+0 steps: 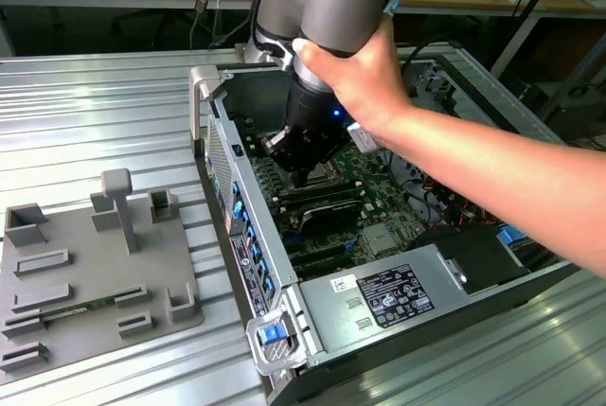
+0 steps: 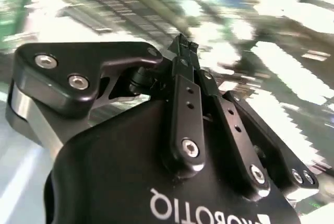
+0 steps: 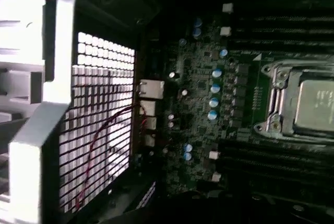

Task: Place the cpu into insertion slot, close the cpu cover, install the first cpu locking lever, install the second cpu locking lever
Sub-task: 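Install the second cpu locking lever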

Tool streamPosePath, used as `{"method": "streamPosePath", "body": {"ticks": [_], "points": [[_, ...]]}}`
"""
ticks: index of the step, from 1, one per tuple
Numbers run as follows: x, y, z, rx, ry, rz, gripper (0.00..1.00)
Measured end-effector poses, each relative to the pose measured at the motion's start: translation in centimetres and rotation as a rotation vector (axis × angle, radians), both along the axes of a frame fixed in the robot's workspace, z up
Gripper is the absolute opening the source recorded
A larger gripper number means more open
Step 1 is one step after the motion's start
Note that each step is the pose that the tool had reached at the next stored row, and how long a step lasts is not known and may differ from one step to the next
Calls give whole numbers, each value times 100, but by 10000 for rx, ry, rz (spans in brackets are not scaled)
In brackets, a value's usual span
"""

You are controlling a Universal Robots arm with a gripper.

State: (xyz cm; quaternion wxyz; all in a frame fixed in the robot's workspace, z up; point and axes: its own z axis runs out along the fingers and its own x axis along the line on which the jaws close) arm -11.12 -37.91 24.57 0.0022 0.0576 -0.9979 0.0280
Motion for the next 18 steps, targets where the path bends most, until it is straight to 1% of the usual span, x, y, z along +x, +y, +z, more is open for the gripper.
{"method": "streamPosePath", "body": {"ticks": [1, 2, 3, 4, 5, 6, 7, 8, 9, 18], "points": [[74, 12, -32, 271, -204, 140, 11], [96, 5, -24, 247, -190, 198, 11], [113, 2, 0, 193, -151, 241, 11], [125, 2, 90, -2, -11, 269, 11], [121, -3, 214, -264, 177, 269, 11], [119, -6, 319, -484, 335, 270, 11], [130, 9, 404, -667, 467, 270, 11], [141, 25, 460, -793, 557, 270, 11], [149, 37, 501, -883, 622, 270, 11], [149, 37, 501, -884, 623, 270, 11]]}}
